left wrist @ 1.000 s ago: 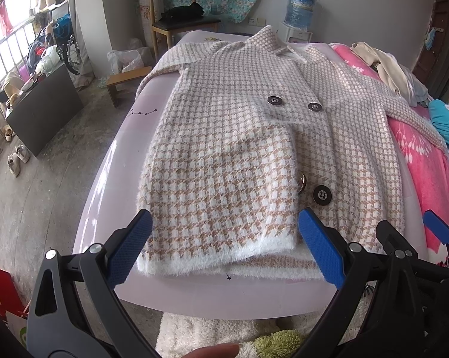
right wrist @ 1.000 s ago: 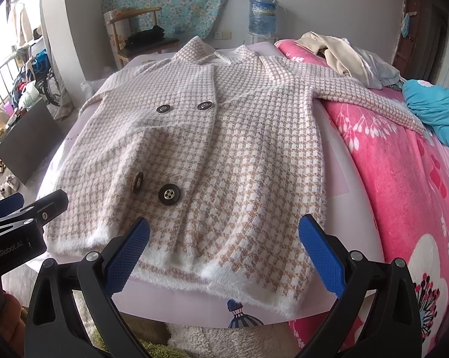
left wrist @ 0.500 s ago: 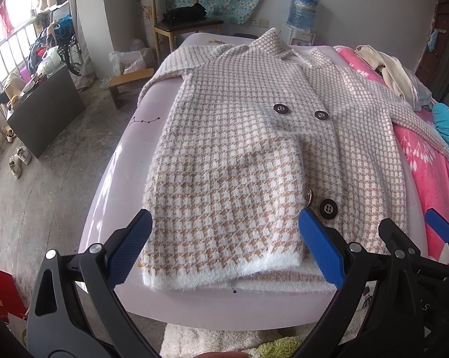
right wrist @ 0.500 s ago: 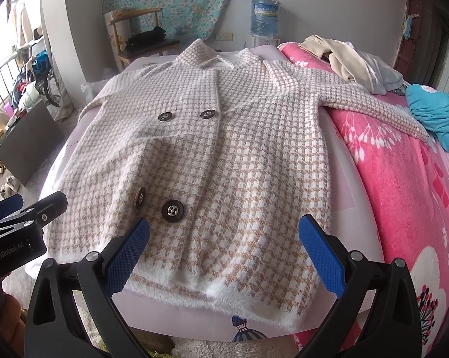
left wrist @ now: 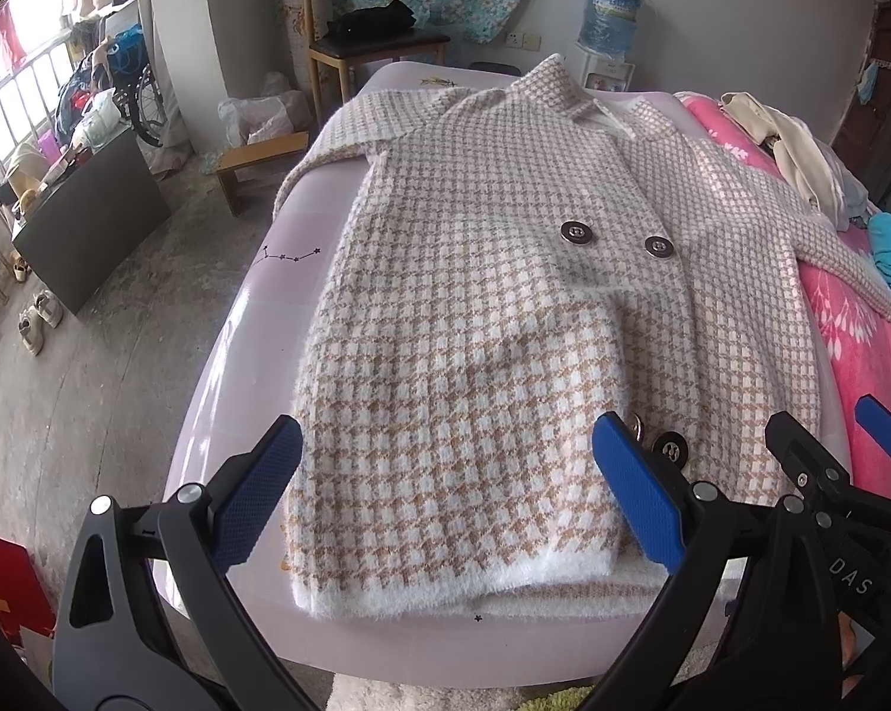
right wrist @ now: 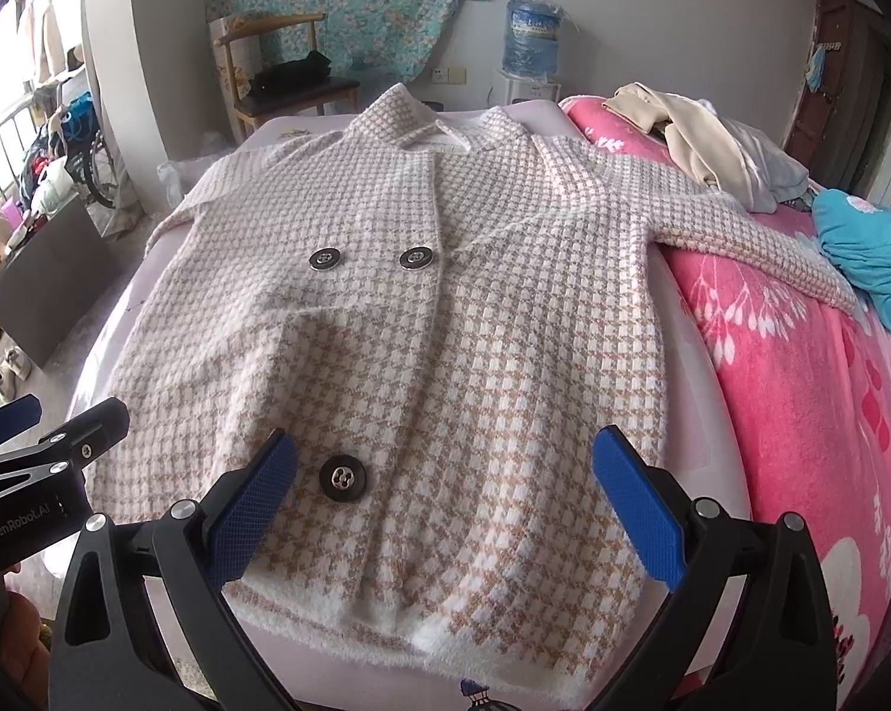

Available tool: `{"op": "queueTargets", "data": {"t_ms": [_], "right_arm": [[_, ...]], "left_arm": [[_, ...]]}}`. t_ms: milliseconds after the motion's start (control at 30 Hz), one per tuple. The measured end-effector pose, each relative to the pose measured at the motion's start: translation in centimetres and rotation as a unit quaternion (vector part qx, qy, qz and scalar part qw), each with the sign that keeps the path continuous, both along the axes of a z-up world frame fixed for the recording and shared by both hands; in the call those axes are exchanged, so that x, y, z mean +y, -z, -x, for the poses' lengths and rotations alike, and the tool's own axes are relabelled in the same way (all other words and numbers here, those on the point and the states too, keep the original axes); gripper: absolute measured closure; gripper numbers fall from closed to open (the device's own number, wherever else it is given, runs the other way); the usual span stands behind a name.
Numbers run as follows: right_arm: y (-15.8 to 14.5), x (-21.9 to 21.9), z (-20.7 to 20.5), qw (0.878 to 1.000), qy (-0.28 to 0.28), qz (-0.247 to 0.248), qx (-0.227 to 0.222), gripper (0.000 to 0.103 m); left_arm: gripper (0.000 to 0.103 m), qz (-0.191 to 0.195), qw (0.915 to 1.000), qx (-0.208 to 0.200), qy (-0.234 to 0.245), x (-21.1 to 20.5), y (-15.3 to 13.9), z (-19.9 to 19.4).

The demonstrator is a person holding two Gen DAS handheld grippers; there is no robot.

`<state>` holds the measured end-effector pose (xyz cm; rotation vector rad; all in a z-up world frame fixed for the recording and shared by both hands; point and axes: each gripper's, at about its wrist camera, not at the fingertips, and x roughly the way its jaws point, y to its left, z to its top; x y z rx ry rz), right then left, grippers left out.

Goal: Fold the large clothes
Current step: 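Grasp the coat sleeve nearest the left tool with the left tool, then lift the sleeve with the left tool, lay it across the coat front, release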

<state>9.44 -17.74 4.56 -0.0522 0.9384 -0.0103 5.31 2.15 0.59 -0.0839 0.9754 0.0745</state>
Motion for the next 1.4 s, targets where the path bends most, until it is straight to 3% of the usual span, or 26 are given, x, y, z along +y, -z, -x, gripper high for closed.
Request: {"op": "queueTargets", "data": {"t_ms": [200,467,633,833,933,1067,1167,1233,1300,1400], "right_arm": [[-0.7,1.1,-2.9,1.0,-0.02,0.009,-0.003,0.005],[-2.3,3.3,-7.7,0.997,-0.069,0.021,-0.042,0.005],[-2.4,5.2,-11.2,0.992,-0.104,0.022,-0.07,0.006],[0.2,8.4,-14.9,0.988,-0.152,0.01,-0.038,0.006],[2.0,9.5,-15.6,0.986,-0.168,-0.008,-0.019,0.006],[3.8,10.7,-16.0,0.982,-0.186,-0.017,0.008,0.006],[4.2,11.3,-16.0,0.981,-0.195,-0.013,0.012,0.006],[4.4,11.5,-16.1,0.98,-0.198,-0.009,0.01,0.006],[4.6,11.4,-16.5,0.98,-0.197,-0.008,0.013,0.006],[4.6,11.3,-17.2,0.981,-0.193,-0.007,0.015,0.006]], "left_arm": [[0.008,-0.007,0.9999,0.004,-0.01,0.6,0.4,-1.9],[0.008,-0.029,0.9985,-0.001,-0.047,2.9,0.7,-5.2],[0.008,-0.049,0.9966,-0.026,-0.061,5.1,0.5,-7.2],[0.008,0.042,0.9938,-0.088,-0.052,10.0,0.6,-8.2],[0.008,0.08,0.9914,-0.079,-0.068,12.8,1.2,-9.3],[0.008,0.17,0.9767,-0.079,-0.104,17.8,2.4,-11.6],[0.008,0.25,0.9551,-0.065,-0.145,22.3,4.6,-14.4],[0.008,0.331,0.9229,-0.031,-0.193,25.6,7.4,-16.3],[0.008,0.426,0.8752,0.005,-0.228,28.4,11.1,-18.1],[0.009,0.542,0.7933,0.053,-0.271,30.8,17.0,-19.7]]}}
